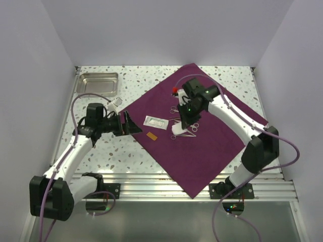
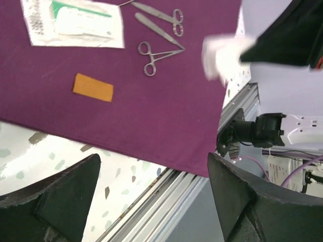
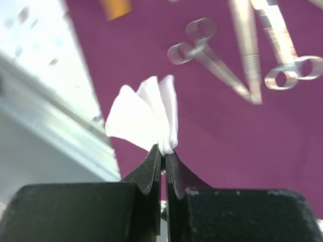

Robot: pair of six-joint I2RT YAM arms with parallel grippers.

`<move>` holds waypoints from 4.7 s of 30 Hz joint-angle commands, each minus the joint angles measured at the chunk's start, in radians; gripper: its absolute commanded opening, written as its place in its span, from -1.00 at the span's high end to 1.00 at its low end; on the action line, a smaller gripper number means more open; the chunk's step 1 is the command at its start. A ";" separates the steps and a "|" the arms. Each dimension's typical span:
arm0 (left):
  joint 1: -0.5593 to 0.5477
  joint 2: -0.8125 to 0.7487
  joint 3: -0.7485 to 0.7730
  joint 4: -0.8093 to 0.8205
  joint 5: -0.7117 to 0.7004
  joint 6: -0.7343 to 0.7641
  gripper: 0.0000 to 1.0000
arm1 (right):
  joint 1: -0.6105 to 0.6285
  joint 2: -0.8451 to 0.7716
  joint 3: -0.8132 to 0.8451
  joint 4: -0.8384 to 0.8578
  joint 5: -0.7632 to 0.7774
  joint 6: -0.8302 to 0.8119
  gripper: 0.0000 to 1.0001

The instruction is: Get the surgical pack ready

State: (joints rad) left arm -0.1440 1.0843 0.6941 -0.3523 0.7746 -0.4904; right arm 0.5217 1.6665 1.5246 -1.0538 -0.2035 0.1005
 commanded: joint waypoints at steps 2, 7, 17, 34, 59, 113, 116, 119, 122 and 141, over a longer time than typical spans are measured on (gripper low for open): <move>-0.011 -0.090 0.009 0.140 0.141 -0.022 -0.82 | 0.096 -0.155 -0.116 -0.043 -0.160 -0.035 1.00; -0.178 -0.237 -0.086 0.472 0.187 -0.170 -0.97 | 0.179 -0.264 -0.158 -0.066 -0.402 -0.056 1.00; -0.397 -0.245 -0.128 0.578 0.163 -0.243 -0.99 | 0.291 -0.318 -0.158 -0.063 -0.574 -0.010 1.00; -0.595 -0.058 -0.130 0.786 0.258 -0.338 -0.97 | 0.334 -0.310 -0.103 -0.049 -0.574 0.007 1.00; -0.391 -0.026 -0.070 0.437 0.270 -0.140 1.00 | 0.234 -0.320 -0.072 -0.045 -0.252 0.184 -0.07; 0.416 1.447 1.358 0.064 0.028 0.098 1.00 | -0.184 -0.083 -0.124 -0.003 -0.350 0.166 -0.21; 0.416 1.467 1.378 0.038 0.019 0.104 1.00 | -0.184 -0.088 -0.129 0.001 -0.349 0.172 -0.21; 0.416 1.467 1.380 0.030 0.002 0.111 1.00 | -0.184 -0.088 -0.132 0.014 -0.349 0.188 -0.21; 0.416 1.457 1.384 0.013 -0.029 0.125 0.75 | -0.187 -0.088 -0.129 0.031 -0.338 0.214 -0.20; 0.412 1.254 1.288 -0.005 -0.149 0.066 -0.38 | -0.515 0.067 0.014 0.147 -0.014 0.487 -0.18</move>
State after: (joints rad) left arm 0.2615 2.4470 2.0060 -0.3355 0.6716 -0.4095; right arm 0.0551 1.7416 1.5276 -0.9302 -0.3202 0.5476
